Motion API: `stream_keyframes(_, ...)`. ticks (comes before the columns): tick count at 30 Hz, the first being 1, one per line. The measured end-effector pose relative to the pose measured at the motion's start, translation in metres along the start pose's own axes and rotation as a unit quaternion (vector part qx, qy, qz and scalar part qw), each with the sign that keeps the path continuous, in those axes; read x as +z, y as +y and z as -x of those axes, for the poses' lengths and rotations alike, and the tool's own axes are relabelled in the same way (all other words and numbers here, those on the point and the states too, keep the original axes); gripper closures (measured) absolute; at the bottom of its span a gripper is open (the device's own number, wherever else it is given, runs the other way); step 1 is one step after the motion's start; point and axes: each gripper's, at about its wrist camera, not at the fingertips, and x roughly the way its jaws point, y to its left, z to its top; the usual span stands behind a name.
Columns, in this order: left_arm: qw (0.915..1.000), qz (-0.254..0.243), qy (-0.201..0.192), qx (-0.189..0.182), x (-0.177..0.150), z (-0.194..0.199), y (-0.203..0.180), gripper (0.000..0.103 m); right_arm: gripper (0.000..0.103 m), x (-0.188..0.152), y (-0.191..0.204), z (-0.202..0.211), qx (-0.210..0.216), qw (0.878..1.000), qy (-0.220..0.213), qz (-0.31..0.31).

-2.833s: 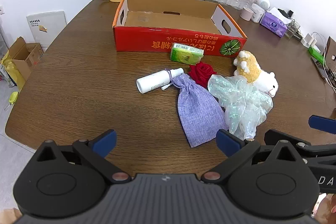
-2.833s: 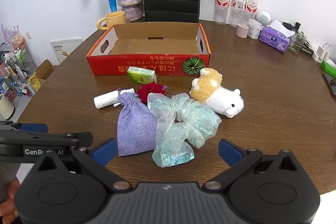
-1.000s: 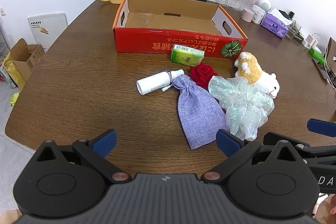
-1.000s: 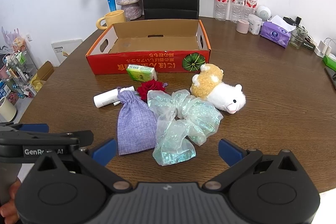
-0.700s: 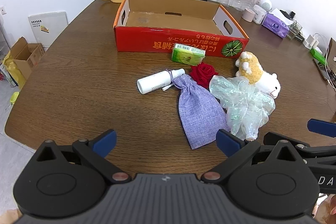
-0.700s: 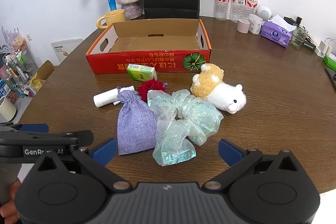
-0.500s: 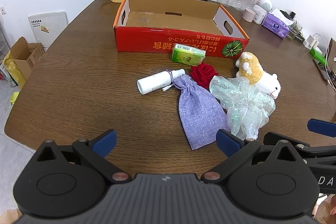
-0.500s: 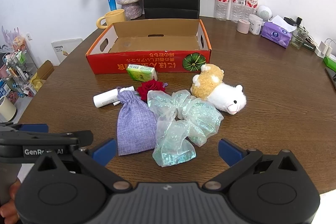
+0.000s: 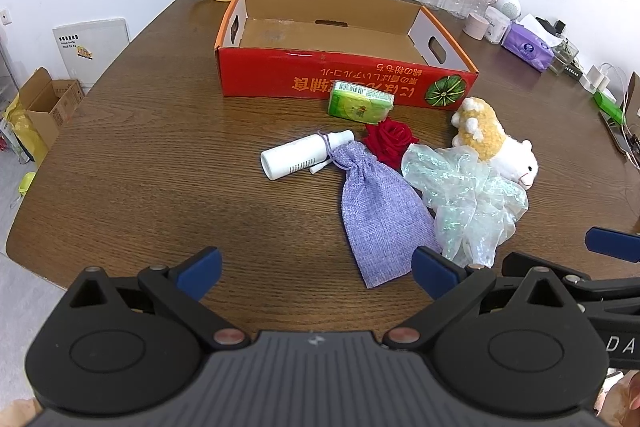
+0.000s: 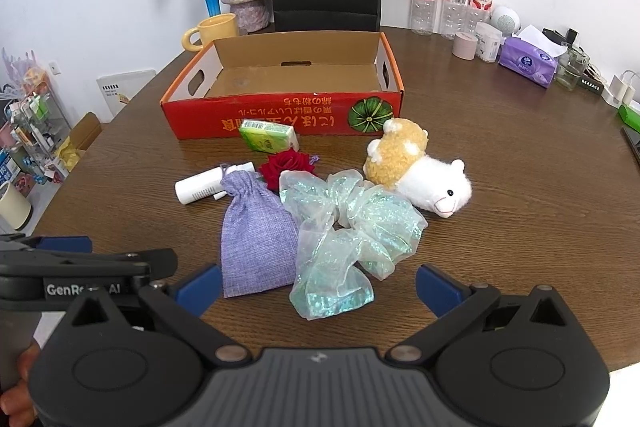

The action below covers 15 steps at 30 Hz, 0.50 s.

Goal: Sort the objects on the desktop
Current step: 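Close the left gripper on the white spray bottle while the right gripper grasps the organza bundle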

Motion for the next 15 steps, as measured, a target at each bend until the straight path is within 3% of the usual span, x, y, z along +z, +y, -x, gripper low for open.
stream_keyframes(15, 0.9999, -0.003, 0.016, 0.003, 0.010, -0.019, -0.004, 0.000, 0.000, 0.007, -0.009, -0.020, 0.007, 1.000, 0.015, -0.009)
